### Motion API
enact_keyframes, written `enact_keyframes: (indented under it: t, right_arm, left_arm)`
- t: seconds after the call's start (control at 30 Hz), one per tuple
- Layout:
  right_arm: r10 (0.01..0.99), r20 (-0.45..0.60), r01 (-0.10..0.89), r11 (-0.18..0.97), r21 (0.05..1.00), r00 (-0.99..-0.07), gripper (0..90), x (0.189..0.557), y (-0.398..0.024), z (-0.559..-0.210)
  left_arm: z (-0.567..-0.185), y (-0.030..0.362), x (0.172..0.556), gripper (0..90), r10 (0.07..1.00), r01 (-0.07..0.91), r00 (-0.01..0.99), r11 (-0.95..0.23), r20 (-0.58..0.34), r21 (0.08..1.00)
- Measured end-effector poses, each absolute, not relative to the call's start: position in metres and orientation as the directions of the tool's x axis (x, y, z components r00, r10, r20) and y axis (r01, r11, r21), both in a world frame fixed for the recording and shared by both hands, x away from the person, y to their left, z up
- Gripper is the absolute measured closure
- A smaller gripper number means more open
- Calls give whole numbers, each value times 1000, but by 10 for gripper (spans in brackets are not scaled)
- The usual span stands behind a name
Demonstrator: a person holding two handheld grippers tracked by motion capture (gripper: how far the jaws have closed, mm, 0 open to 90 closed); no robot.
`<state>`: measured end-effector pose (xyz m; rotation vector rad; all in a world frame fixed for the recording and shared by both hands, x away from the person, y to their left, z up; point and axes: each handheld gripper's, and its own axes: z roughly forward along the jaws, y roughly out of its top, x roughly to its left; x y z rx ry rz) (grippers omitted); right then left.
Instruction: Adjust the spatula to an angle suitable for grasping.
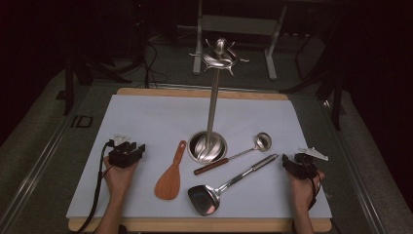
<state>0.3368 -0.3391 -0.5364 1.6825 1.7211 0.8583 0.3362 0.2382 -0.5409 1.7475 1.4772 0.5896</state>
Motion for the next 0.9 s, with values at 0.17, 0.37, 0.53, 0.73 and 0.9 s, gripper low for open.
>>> enact_keyframes:
  t: [0.17,0.37,0.53,0.73,0.9]
  right_arm:
    - [996,66,626,-18,780,-53,497,333,-339,-535]
    - [991,72,615,13,788,-114,554,322,-331,-527]
    - [969,73,588,83,804,-236,855,313,-313,-520]
    - [943,60,582,151,799,-328,900,309,-290,-518]
    - [913,56,578,208,789,-405,900,304,-264,-521]
  left_arm:
    - [-541,233,336,611,964,616,252,-92,-85,782]
    - [-541,229,337,633,960,619,276,-139,-49,773]
    - [-541,228,337,632,958,621,282,-149,-42,769]
    - [-542,226,338,632,958,626,285,-159,-34,764]
    - [-542,226,338,637,958,626,286,-162,-31,763]
